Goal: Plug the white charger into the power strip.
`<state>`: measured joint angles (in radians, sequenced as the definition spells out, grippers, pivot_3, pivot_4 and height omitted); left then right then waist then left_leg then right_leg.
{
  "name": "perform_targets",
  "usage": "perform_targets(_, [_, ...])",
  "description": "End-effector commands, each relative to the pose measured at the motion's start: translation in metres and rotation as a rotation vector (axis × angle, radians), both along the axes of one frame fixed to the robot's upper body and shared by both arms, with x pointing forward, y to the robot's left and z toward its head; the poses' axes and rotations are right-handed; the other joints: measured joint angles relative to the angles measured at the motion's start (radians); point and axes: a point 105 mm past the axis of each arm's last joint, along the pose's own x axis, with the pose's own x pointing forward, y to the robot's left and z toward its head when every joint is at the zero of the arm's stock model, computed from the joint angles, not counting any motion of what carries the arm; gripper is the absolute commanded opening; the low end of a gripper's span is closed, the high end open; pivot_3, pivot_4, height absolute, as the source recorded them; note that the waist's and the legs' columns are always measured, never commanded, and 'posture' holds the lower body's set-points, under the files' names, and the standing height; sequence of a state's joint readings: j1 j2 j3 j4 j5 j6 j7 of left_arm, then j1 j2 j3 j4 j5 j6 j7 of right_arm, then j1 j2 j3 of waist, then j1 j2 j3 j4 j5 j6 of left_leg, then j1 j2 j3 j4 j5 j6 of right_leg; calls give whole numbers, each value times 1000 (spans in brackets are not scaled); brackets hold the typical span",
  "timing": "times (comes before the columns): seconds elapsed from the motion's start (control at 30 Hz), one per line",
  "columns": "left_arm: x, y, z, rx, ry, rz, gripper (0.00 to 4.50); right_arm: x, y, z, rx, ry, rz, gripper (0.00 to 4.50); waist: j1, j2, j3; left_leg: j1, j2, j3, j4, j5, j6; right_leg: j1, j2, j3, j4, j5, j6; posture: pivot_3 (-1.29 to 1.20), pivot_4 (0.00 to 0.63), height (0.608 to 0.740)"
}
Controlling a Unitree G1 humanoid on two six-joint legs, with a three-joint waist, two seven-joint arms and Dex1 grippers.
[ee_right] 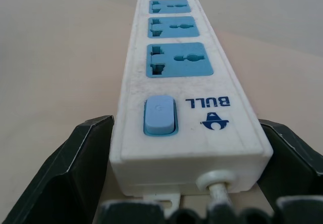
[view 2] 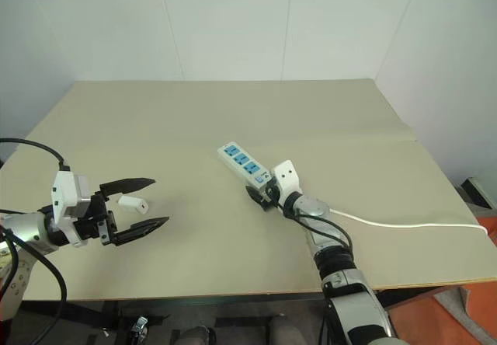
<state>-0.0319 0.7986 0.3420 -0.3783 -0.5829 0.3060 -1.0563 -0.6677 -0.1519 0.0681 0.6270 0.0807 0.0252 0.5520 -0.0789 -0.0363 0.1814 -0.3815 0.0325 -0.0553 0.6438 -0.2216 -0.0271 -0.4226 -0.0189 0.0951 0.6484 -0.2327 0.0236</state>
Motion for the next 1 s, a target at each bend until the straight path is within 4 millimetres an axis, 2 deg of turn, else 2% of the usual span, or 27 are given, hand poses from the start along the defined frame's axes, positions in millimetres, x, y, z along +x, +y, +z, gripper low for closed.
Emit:
perform_targets(0.03, [-3, -4, 6, 12, -26, -15, 4500, 1, 9, -2, 37, 28, 5, 4474, -6, -1, -1, 0, 0, 0, 0, 0, 0, 0, 0, 0, 0, 0, 0, 0, 150, 740])
perform_targets(0.23, [-4, -4, 5, 16, -26, -14, 4500, 2, 13, -10, 53, 65, 4, 4474, -24, -2, -1, 1, 3, 0, 0, 0, 0, 1, 4, 1, 0, 0, 0, 0, 150, 740])
perform_targets(0.33, [-4, -2, 5, 19, -26, -9, 4500, 0, 12, -14, 45, 71, 8, 3947, -24, -2, -1, 2, 4, 0, 0, 0, 0, 1, 5, 1, 0, 0, 1, 0, 150, 740])
perform_targets(0.37, [-4, -2, 6, 19, -26, -8, 4500, -1, 11, -15, 41, 72, 7, 3576, -23, -2, -1, 2, 5, 0, 0, 0, 0, 1, 5, 1, 0, 0, 1, 0, 150, 740])
perform_targets(0.4, [-4, -2, 5, 19, -26, -7, 4500, -1, 11, -16, 40, 74, 5, 3425, -23, -2, -1, 2, 5, 0, 0, 0, 0, 1, 5, 1, 0, 0, 1, 0, 150, 740])
perform_targets(0.6, [-4, -1, 6, 19, -24, -6, 4500, -2, 11, -19, 36, 68, 0, 3426, -23, -2, -2, 2, 5, 0, 0, 0, 0, 1, 6, 1, 0, 0, 1, 0, 150, 740])
perform_targets(0.7, [-4, 0, 6, 21, -23, -7, 4500, -7, 13, -13, 58, 27, 39, 3426, -21, -2, -2, 2, 5, 0, 0, 0, 0, 1, 6, 1, 0, 0, 1, 0, 150, 740])
perform_targets(0.87, [-3, 11, 9, 64, -22, -4, 4500, -27, 16, 5, 102, -52, 221, 3426, -20, -2, -1, 0, 5, 0, -1, 0, 0, -1, 6, 1, -1, 0, 1, 0, 150, 740])
perform_targets(1.0, [0, 23, 14, 114, -27, -2, 4500, -49, 18, 7, 67, -46, 401, 3426, -19, -1, -1, 0, 5, 0, -1, 0, 0, -1, 6, 1, 0, -1, 1, 0, 150, 740])
